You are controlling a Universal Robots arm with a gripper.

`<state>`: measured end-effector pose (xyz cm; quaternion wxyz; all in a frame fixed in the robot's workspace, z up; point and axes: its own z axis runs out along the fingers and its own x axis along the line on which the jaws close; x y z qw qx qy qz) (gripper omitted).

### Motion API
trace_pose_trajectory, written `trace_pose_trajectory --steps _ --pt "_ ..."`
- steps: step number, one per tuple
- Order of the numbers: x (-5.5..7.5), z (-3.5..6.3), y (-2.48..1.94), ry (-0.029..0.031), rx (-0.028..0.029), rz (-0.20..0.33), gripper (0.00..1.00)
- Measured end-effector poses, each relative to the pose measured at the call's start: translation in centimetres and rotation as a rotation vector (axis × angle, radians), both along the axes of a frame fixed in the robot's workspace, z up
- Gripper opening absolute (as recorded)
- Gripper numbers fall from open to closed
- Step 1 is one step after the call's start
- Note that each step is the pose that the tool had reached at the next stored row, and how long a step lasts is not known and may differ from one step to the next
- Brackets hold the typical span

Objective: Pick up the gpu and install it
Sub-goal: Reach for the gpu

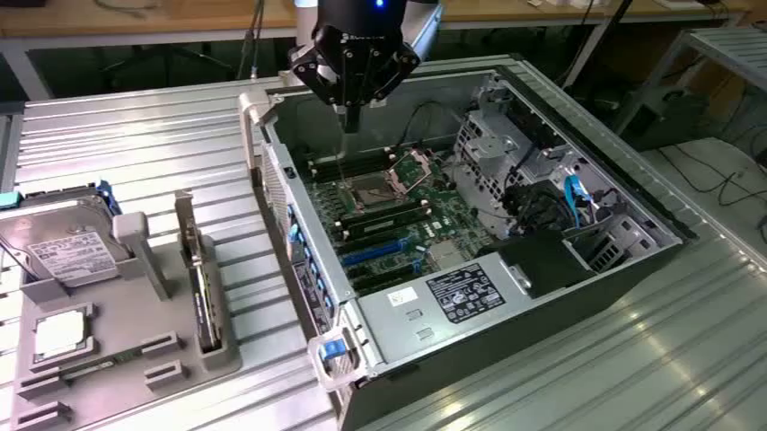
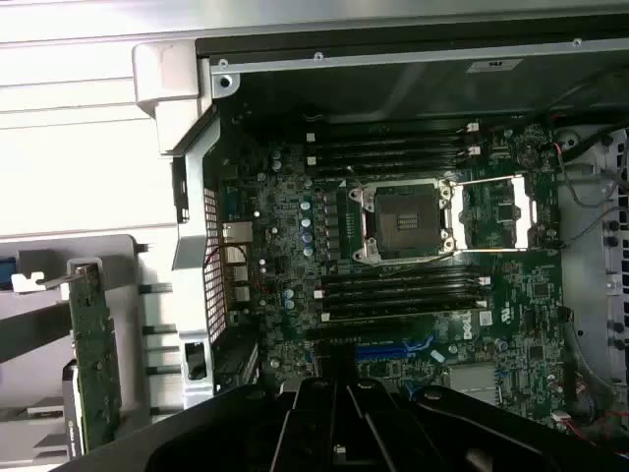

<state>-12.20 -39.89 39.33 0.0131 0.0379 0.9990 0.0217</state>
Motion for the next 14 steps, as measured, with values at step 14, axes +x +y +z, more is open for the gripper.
trace_pose_trajectory --steps 14 --pt "-2.2 0.0 -0.01 0.0001 -0.0001 0.0 0.11"
